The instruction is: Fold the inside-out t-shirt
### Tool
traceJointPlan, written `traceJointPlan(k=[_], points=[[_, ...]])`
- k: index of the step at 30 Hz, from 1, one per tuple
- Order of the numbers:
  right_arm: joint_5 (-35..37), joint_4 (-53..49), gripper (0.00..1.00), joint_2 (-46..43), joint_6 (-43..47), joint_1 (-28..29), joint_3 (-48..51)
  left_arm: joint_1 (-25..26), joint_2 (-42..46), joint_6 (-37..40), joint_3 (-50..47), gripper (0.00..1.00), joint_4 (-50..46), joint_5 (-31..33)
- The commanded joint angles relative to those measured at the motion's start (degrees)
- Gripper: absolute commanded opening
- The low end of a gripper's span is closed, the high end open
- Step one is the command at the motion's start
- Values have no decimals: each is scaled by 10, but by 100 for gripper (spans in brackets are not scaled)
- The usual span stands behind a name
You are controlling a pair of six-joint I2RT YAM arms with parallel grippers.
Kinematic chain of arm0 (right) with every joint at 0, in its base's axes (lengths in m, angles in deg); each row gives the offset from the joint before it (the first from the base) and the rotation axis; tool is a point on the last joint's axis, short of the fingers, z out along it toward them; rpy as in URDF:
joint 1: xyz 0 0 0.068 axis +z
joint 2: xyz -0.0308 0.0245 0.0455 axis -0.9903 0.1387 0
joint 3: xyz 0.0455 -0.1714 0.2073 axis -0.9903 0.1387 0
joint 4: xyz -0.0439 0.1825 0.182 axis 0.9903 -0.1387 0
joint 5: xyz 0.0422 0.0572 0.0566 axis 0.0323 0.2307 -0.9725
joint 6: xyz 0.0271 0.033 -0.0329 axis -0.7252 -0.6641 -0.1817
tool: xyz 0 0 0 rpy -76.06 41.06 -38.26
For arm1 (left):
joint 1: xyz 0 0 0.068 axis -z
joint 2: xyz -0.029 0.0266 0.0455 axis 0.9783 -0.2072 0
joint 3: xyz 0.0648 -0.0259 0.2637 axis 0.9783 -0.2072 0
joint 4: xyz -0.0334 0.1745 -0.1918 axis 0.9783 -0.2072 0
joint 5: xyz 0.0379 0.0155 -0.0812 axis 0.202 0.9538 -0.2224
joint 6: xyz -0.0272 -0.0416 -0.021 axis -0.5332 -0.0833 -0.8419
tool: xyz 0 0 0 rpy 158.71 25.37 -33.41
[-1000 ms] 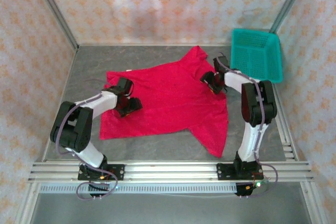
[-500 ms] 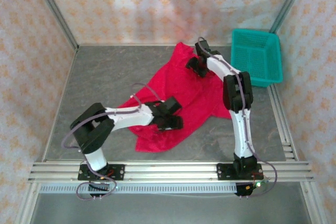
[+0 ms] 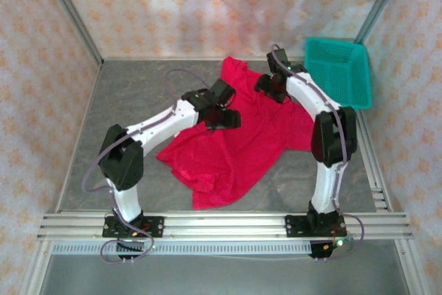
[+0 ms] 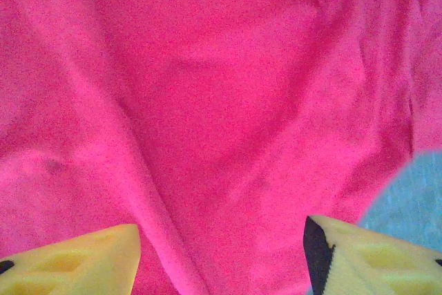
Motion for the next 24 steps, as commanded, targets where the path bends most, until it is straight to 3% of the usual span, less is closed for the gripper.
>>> traceJointPlan(k=[1, 8, 12, 16, 24], points=[[-11, 38, 70, -51, -23, -2, 98, -41, -69, 43, 33, 65, -39, -17], [-43, 114, 71, -140, -69, -2, 277, -91, -160, 55, 79, 65, -34, -38], [-37, 130, 70, -118, -68, -2, 298, -124, -173, 55, 40, 65, -17, -40], [-23, 144, 70, -36, -61, -2, 259, -148, -133, 55, -57, 64, 21, -42], [-49, 89, 69, 184, -58, 1, 18, -153, 10, 5, -313, 64, 111, -33]])
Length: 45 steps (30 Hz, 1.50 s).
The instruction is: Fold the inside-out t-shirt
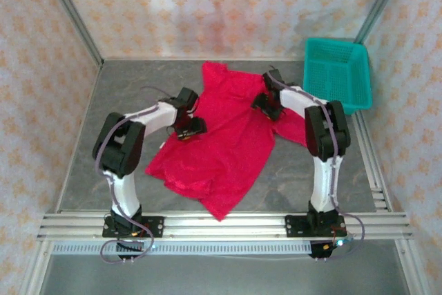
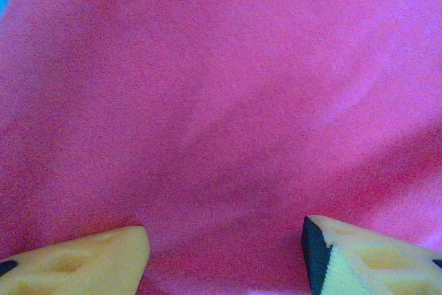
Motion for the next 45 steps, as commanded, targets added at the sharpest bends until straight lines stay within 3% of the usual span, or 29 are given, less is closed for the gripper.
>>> traceJointPlan(k=[1, 5, 8, 15, 20, 31, 35, 41, 43, 45], points=[[-9, -36, 69, 102, 0, 1, -72, 7, 31, -58, -125, 64, 24, -2], [-28, -107, 69, 178, 20, 7, -227, 63, 92, -174, -240, 64, 152, -33], [-25, -169, 69, 193, 44, 12, -301, 93, 109, -176, -212, 64, 125, -21], [1, -162, 71, 57, 74, 14, -234, -2, 116, -57, 16, 65, -63, 25], [75, -168, 72, 14, 102, 9, -217, -78, -3, -11, 233, 62, -132, 69], [84, -175, 71, 39, 94, 3, -243, -158, -307, -10, 617, 57, -212, 54], [95, -174, 71, 41, 92, 2, -238, -177, -369, -25, 686, 56, -214, 49], [86, -164, 71, 45, 90, -1, -222, -191, -421, -61, 708, 55, -179, 37], [84, -164, 71, 50, 90, -3, -224, -192, -442, -67, 728, 46, -187, 31], [86, -165, 71, 54, 90, -5, -223, -194, -455, -72, 744, 29, -192, 22]])
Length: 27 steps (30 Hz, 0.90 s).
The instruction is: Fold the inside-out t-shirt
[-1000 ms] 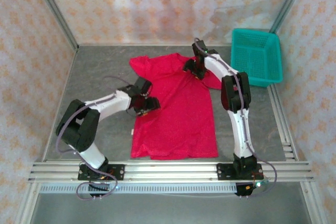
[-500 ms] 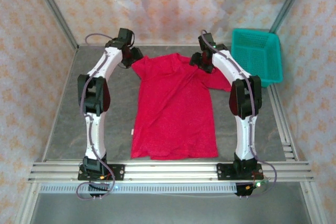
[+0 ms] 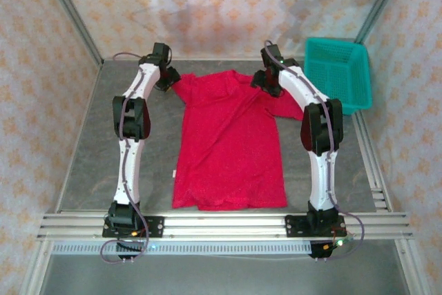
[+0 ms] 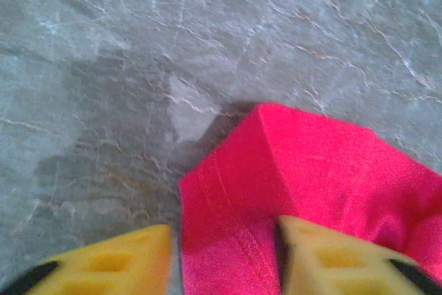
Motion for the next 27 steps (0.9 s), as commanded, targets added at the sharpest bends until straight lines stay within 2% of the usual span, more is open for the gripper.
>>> traceJointPlan(k=[1, 2, 4, 10, 18, 23, 27], points=[[18, -8, 71, 20, 3, -6, 2, -4, -20, -17, 29, 16, -14, -19], [22, -8, 71, 23, 3, -8, 6, -5, -17, -19, 28, 6, -13, -22], [37, -5, 71, 30, -6, -14, 18, -11, -6, -19, 28, 0, -14, -31], [60, 20, 68, 70, -42, -47, 61, -58, 66, 1, 2, 0, -27, -61], [109, -24, 67, 83, -67, -65, 57, -142, 158, -19, -219, 0, 78, -79], [121, -44, 67, 94, -70, -67, 41, -170, 168, -39, -301, 0, 84, -42], [128, -58, 67, 94, -75, -68, 29, -183, 179, -57, -325, 2, 81, -13]])
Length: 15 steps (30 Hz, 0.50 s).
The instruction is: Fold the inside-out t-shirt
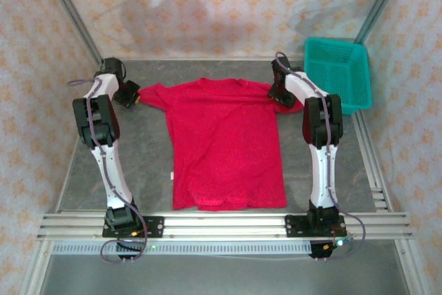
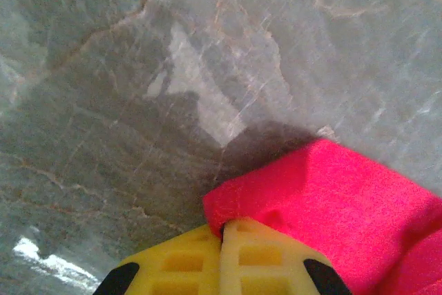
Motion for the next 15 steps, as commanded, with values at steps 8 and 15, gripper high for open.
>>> traceJointPlan(k=[8, 15], points=[[10, -61, 67, -21, -2, 11, -39, 28, 122, 2, -53, 19, -39, 218], [-6, -89, 68, -30, 27, 38, -103, 127, 233, 38, -114, 36, -9, 311]])
